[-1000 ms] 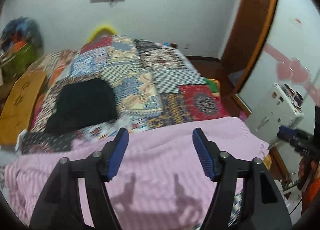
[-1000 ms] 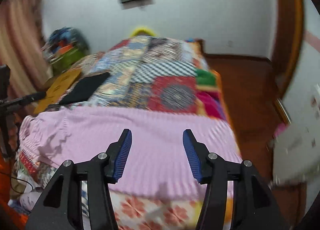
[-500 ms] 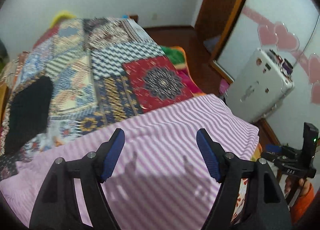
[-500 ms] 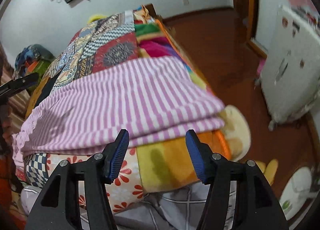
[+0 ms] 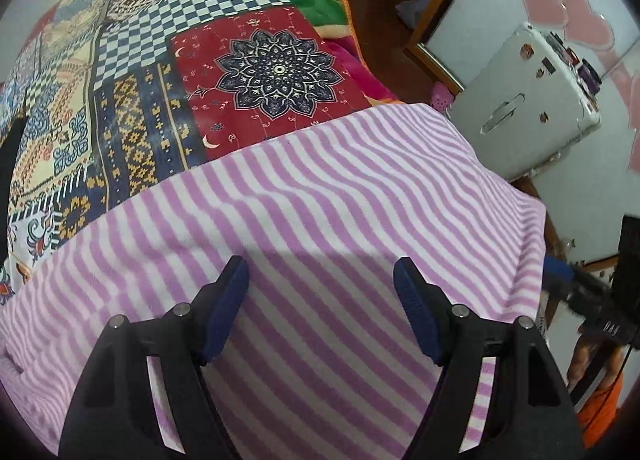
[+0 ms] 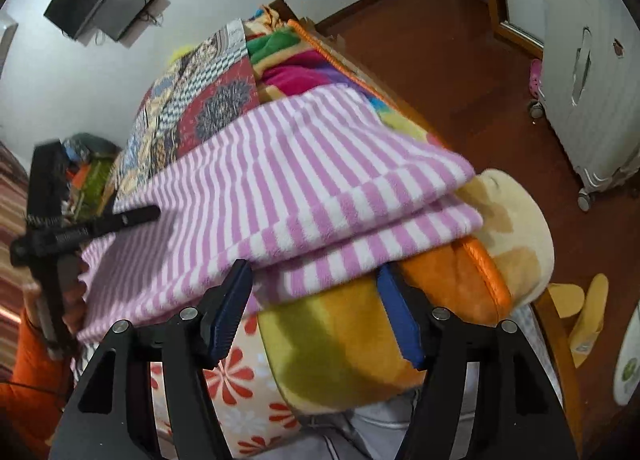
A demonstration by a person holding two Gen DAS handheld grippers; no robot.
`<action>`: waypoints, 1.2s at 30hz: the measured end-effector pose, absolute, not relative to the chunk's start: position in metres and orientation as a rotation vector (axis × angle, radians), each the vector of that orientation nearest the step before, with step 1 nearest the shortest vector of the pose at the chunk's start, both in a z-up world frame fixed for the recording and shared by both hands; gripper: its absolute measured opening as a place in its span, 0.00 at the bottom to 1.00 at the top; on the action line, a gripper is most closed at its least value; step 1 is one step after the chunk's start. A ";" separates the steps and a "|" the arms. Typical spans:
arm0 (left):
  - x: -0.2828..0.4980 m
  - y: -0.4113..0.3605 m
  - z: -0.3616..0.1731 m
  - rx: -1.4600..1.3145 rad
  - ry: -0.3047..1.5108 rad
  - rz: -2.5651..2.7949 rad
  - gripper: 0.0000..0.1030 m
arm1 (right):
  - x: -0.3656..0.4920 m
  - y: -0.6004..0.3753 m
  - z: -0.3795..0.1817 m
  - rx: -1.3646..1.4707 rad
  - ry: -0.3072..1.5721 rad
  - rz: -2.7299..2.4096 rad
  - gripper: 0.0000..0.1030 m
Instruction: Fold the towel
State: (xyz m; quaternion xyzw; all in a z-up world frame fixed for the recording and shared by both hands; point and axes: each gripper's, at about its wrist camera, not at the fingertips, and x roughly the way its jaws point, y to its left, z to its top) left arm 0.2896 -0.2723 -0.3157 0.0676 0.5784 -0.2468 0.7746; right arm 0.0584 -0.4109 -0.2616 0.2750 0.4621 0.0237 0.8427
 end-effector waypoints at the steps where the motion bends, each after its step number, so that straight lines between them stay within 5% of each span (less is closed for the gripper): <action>1: 0.288 -0.274 -0.317 0.156 1.250 -0.537 0.77 | 0.060 -0.412 -0.261 0.588 0.970 0.050 0.60; 26: 0.257 -0.334 -0.324 0.311 1.243 -0.683 0.81 | 0.093 -0.428 -0.279 0.735 0.921 -0.059 0.63; 31: 0.263 -0.323 -0.311 0.262 1.213 -0.642 0.80 | 0.093 -0.434 -0.273 0.745 0.871 -0.048 0.19; 36: 0.271 -0.291 -0.279 0.178 1.142 -0.599 0.81 | 0.088 -0.429 -0.247 0.688 0.788 -0.005 0.10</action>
